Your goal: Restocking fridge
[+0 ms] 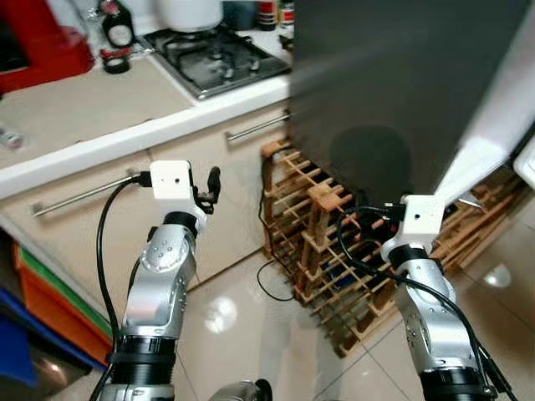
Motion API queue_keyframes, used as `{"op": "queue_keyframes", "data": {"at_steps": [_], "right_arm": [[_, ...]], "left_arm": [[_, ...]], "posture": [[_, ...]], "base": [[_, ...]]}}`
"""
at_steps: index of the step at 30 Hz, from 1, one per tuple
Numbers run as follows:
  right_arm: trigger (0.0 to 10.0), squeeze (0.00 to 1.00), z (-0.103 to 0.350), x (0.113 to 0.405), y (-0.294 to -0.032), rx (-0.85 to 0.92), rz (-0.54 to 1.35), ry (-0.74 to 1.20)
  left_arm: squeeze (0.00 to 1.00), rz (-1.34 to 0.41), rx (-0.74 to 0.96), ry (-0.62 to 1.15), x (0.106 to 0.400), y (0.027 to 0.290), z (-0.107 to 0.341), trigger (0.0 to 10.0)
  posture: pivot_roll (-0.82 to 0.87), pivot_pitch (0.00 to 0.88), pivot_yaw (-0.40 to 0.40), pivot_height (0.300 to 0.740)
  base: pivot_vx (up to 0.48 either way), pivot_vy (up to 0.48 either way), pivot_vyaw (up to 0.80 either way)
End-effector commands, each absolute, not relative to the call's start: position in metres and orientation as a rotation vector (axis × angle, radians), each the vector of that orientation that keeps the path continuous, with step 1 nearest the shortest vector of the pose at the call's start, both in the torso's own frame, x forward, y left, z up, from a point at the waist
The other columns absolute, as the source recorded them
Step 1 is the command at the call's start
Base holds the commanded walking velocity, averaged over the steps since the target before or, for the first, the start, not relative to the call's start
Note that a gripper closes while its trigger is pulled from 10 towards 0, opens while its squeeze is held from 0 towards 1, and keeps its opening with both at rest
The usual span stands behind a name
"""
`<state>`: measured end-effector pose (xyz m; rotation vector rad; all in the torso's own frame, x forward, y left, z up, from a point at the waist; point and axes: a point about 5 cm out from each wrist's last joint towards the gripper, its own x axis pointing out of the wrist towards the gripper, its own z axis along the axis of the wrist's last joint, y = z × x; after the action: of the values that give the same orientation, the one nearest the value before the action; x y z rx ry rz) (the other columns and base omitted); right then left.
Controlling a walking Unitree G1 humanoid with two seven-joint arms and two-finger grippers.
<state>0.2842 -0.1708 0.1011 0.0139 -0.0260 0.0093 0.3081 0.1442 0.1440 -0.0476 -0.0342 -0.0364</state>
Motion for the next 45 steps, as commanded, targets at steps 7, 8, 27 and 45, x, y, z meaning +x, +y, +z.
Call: {"op": "queue_keyframes", "data": {"at_steps": [7,8,27,45], "right_arm": [[10.0,0.0,0.099,0.285,-0.174,0.014,-0.007,-0.02],[10.0,0.0,0.099,0.285,-0.174,0.014,-0.007,-0.02],[10.0,0.0,0.099,0.282,-0.169,-0.017,0.001,-0.038],[10.0,0.0,0.101,0.289,-0.201,-0.085,-0.021,-0.004]], "left_arm": [[0.0,-0.085,0.032,-0.065,0.311,0.135,0.152,10.0],[0.0,-0.083,0.032,-0.06,0.312,0.136,0.152,10.0],[0.0,-0.053,0.041,-0.001,0.327,0.132,0.145,10.0],[0.0,-0.002,-0.046,-0.007,0.323,0.147,0.143,10.0]], "posture": [[-0.08,0.0,0.023,0.74],[-0.08,0.0,0.023,0.74],[-0.09,0.0,0.04,0.74],[-0.09,0.0,0.041,0.74]], "base": [[0.0,-0.48,0.0],[0.0,-0.48,0.0],[0.214,-0.406,0.2],[0.08,-0.064,0.13]]}}
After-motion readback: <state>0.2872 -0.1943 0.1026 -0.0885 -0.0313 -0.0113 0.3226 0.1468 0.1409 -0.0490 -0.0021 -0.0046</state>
